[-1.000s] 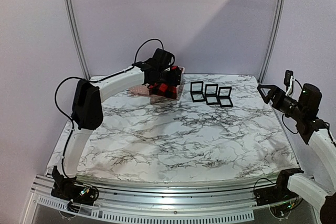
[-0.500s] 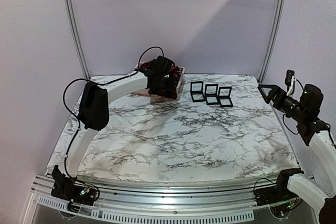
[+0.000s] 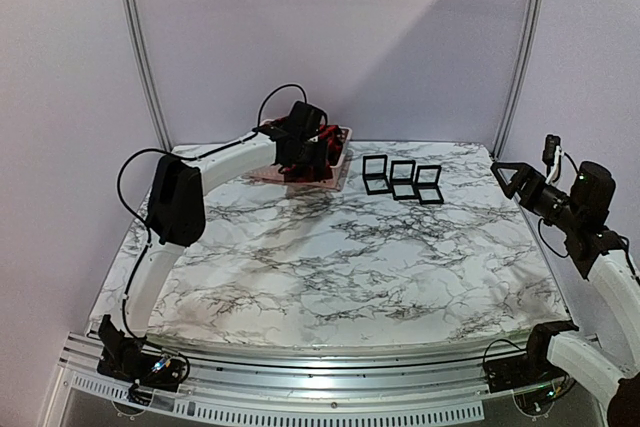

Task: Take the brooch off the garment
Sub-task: Pick up the crumpled clothing from the bin, then pass from the left arm to the right

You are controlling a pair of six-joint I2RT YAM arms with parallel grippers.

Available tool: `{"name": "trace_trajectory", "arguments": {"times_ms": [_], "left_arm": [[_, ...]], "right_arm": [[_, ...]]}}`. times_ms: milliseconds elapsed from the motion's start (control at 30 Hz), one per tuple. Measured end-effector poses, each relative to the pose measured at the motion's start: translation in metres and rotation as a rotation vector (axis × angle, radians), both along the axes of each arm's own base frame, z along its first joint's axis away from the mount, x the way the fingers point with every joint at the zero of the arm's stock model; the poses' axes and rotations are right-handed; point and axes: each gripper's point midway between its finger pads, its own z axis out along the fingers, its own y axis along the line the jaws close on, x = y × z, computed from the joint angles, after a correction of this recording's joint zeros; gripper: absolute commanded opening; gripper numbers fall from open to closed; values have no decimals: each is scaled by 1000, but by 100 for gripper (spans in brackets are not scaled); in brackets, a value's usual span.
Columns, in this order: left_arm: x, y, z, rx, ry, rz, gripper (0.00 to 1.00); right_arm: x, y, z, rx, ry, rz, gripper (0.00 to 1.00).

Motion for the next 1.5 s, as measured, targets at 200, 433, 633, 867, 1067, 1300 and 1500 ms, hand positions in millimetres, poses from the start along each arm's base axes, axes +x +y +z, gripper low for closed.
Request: {"name": "trace_trajectory", "arguments": {"times_ms": [200,433,633,867,1067,1300,1500], "left_arm": [[-6,3,89,-65,-119,-27,0],[-76,48,341,-305,-490,-73,0],[-194,113,485,-479,-749,-162,0],[-256,144,456,-491,-720,-228,0],[-245,135,321,-381,-441,-212,0],[-263,148,150,-258,-73,-144,0],[-293,145,65,-264,139,-187,0]], "right_arm": [[0,0,0,4,1,2,99],[-1,2,0,15,6,10,99],[-1,2,-1,15,11,12,99],[1,3,-8,14,39,21,99],[2,7,-19,10,79,41,99],[4,31,-34,-21,145,119,99],[5,105,-40,-78,178,307,99]]}}
